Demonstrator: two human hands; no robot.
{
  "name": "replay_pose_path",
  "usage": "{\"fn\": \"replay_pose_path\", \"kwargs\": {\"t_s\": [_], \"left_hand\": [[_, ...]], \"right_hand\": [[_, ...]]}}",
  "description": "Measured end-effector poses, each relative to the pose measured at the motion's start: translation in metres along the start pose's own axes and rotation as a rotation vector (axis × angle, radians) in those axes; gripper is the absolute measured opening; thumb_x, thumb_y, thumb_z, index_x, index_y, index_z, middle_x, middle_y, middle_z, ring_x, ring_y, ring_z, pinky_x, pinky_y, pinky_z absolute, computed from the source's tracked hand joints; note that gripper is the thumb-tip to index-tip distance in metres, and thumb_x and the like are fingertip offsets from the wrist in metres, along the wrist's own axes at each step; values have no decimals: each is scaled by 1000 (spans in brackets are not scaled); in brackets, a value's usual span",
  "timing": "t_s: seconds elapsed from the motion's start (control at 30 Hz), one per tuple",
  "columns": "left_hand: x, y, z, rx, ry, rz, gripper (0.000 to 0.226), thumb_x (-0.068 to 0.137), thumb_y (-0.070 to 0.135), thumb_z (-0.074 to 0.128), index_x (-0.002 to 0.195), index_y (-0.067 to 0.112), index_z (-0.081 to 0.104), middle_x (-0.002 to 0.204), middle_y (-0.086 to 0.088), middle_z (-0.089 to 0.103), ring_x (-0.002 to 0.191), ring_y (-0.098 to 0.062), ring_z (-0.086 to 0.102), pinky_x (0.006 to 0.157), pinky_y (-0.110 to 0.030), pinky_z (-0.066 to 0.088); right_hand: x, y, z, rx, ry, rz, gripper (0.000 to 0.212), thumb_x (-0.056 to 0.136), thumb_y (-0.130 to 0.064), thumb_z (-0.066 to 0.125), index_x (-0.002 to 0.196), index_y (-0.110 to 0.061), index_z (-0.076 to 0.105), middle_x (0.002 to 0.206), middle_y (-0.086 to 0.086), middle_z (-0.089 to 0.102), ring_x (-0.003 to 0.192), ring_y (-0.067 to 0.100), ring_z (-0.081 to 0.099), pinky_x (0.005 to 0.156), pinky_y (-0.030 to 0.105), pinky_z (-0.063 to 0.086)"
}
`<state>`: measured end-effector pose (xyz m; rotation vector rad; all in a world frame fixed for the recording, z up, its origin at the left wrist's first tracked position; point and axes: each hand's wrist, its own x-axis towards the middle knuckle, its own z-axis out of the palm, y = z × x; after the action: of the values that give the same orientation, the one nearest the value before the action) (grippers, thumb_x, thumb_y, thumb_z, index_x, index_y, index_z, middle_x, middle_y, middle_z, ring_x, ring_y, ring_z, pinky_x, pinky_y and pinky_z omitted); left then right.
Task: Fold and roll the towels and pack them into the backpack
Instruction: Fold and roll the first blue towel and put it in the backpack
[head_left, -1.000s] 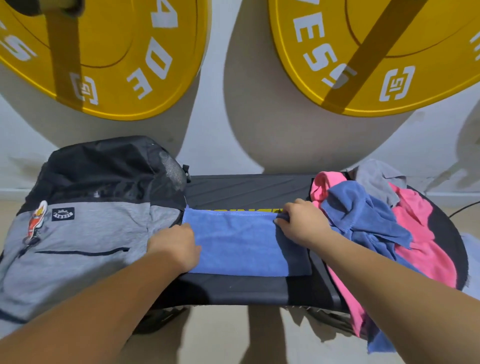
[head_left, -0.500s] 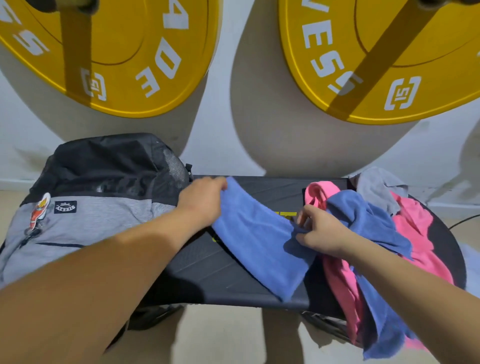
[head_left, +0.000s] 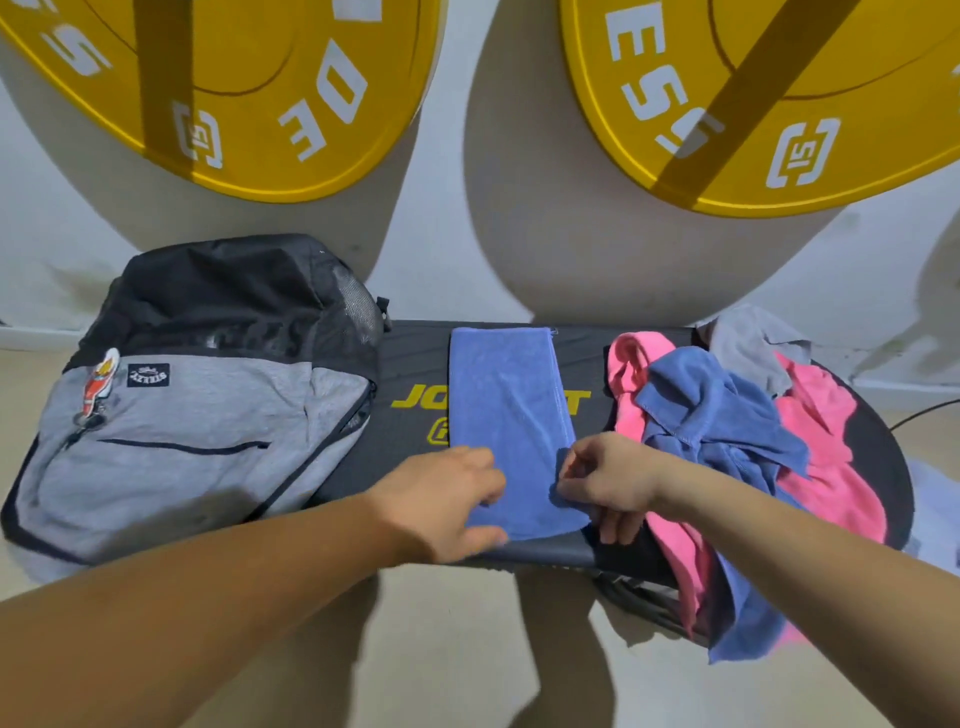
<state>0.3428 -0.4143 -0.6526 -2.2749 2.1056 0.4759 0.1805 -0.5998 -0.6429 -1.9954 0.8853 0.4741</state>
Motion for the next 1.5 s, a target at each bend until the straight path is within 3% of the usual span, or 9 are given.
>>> {"fn": "replay_pose_path", "kwargs": {"t_s": [0.1, 0.33, 0.53, 0.7, 0.9, 1.03, 1.13, 1.3, 1.5], "left_hand": [[-9, 10, 18, 194, -139, 58, 42, 93, 55, 57, 116, 21, 50, 118, -1, 45, 108, -23, 46, 79, -43, 48], [-11, -3, 16, 2, -54, 20, 15, 101, 30, 51, 114, 22, 54, 115, 2, 49, 112, -20, 46, 81, -42, 47], [-24, -21, 4, -219, 163, -32, 16, 96, 19, 50, 110, 25, 49, 105, 9, 62, 98, -18, 54, 82, -40, 49], [-35, -36, 13, -139, 16, -69, 35, 100, 26, 50, 135, 27, 48, 133, 11, 56, 123, -13, 51, 98, -37, 46], [-39, -30, 31, 120, 152, 53, 11, 90, 16, 53, 95, 19, 62, 102, 1, 51, 91, -23, 53, 58, -36, 45], [-41, -35, 36, -255, 142, -67, 23, 99, 19, 50, 110, 21, 69, 101, 8, 53, 91, -8, 49, 79, -24, 45], [-41, -33, 31, -582, 162, -233, 15, 98, 14, 57, 100, 20, 71, 79, 15, 53, 68, 2, 50, 67, -8, 36], [-34, -25, 38, -896, 76, -475, 7, 96, 16, 61, 94, 21, 66, 67, 9, 59, 67, -15, 61, 64, -33, 52], [-22, -23, 38, -577, 159, -524, 7, 90, 18, 63, 86, 21, 58, 80, 8, 60, 78, -21, 62, 70, -33, 55]], "right_hand": [[-4, 9, 10, -742, 279, -241, 22, 86, -41, 61, 87, -25, 46, 91, -1, 64, 85, 30, 66, 60, 35, 47], [2, 30, 49, -828, 455, -782, 56, 75, -78, 56, 85, -23, 51, 83, -5, 47, 71, 21, 51, 60, 33, 41], [7, 29, 51, -793, 574, -823, 26, 85, -39, 66, 99, -21, 52, 83, -3, 56, 71, 23, 57, 57, 34, 44], [6, 28, 48, -768, 566, -897, 10, 95, -26, 57, 101, -20, 59, 76, -4, 62, 64, 23, 55, 56, 32, 38], [7, 32, 49, -808, 555, -927, 21, 101, -33, 54, 103, -19, 70, 87, 0, 60, 72, 24, 57, 60, 36, 49], [-1, 31, 45, -655, 437, -812, 22, 99, -34, 54, 97, -20, 71, 94, -2, 48, 83, 19, 51, 66, 34, 48], [-4, 27, 42, -364, 285, -603, 23, 100, -31, 56, 84, -20, 68, 86, -8, 49, 80, 9, 53, 75, 33, 49], [-5, 26, 49, 164, 255, -255, 17, 94, -17, 68, 79, -16, 73, 74, -7, 71, 67, 3, 59, 74, 24, 51], [4, 10, 44, 260, 212, -5, 11, 74, -8, 74, 67, -13, 69, 60, 3, 66, 51, 17, 52, 47, 25, 44]]}}
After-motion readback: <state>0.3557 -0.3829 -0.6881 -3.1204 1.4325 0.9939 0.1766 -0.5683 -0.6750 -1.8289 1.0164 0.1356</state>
